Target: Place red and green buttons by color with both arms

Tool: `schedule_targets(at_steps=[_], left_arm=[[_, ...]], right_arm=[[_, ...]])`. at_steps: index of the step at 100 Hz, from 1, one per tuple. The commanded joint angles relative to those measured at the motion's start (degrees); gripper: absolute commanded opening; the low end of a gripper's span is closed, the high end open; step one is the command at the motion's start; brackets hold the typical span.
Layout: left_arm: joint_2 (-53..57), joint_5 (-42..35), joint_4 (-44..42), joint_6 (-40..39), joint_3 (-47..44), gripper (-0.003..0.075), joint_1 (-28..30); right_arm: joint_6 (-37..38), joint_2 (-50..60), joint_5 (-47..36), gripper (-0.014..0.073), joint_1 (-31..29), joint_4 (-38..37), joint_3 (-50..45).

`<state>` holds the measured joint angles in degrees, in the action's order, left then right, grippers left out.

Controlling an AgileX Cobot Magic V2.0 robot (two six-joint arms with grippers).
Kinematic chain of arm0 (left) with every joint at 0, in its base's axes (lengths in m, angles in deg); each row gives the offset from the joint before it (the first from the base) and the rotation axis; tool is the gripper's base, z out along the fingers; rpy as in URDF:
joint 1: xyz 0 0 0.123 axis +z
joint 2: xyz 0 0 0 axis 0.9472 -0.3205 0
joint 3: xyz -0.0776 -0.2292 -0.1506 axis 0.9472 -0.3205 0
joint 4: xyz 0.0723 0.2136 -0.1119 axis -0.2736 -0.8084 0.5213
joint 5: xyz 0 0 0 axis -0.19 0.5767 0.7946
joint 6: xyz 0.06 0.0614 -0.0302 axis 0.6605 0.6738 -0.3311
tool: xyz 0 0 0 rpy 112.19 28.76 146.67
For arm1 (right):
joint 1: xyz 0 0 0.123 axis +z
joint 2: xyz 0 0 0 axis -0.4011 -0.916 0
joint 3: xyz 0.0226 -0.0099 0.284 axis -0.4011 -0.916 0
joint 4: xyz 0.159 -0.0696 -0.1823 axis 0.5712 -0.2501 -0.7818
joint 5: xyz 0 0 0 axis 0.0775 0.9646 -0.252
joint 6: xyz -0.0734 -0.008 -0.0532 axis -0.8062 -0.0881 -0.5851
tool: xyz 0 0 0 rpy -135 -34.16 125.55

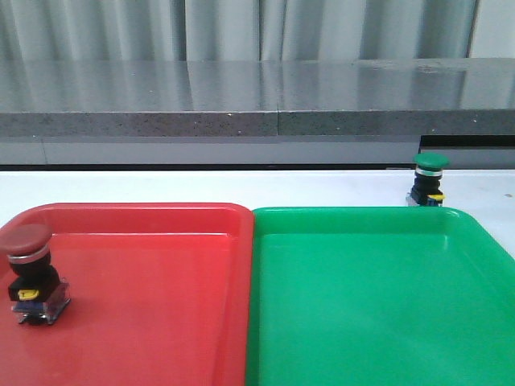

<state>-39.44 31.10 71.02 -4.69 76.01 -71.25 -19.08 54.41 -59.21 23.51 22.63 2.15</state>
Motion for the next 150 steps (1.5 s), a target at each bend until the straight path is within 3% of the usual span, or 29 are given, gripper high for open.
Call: schedule_targets(at_steps=[1,16,24,34,52,59,81,114,150], left_arm=[[1.9,-5.0,0.5,-0.5,-0.7,-0.002,0.0],[1.9,-5.0,0.5,-0.5,-0.7,-0.002,0.0],[1.9,-5.0,0.5,-0.5,-0.7,-0.002,0.0],[1.9,-5.0,0.5,-0.5,-0.7,-0.002,0.0],[1.9,-5.0,0.5,-0.5,-0.7,-0.002,0.0],[1.9,-5.0,0.5,-0.5,-0.7,-0.002,0.0],[1.9,-5.0,0.5,-0.5,-0.7,-0.002,0.0],[1.9,-5.0,0.5,-0.5,-0.7,-0.002,0.0],[1.9,-5.0,0.5,-0.5,-0.7,-0.002,0.0]], right_arm=[[-0.3,-5.4,-2.5,-0.0064,-0.1,-0.3,5.0],[-0.3,-14.3,1.0,-0.0057,0.2,0.5,11.0],[-0.3,-18.5,3.3,-0.001,0.7,0.5,14.1],[-0.3,-24.5,5.4,0.0125,2.3,0.5,17.8],[-0.3,-34.3,6.9,0.0504,4.8,0.6,24.4],[-0.3,-38.0,7.4,0.058,5.4,0.9,26.8],[-0.3,-49.9,12.3,0.0584,5.7,2.4,36.1],[-0.3,-67.7,27.9,0.0584,6.2,3.1,55.4],[-0.4,-80.1,33.7,0.0584,7.9,4.5,70.1]])
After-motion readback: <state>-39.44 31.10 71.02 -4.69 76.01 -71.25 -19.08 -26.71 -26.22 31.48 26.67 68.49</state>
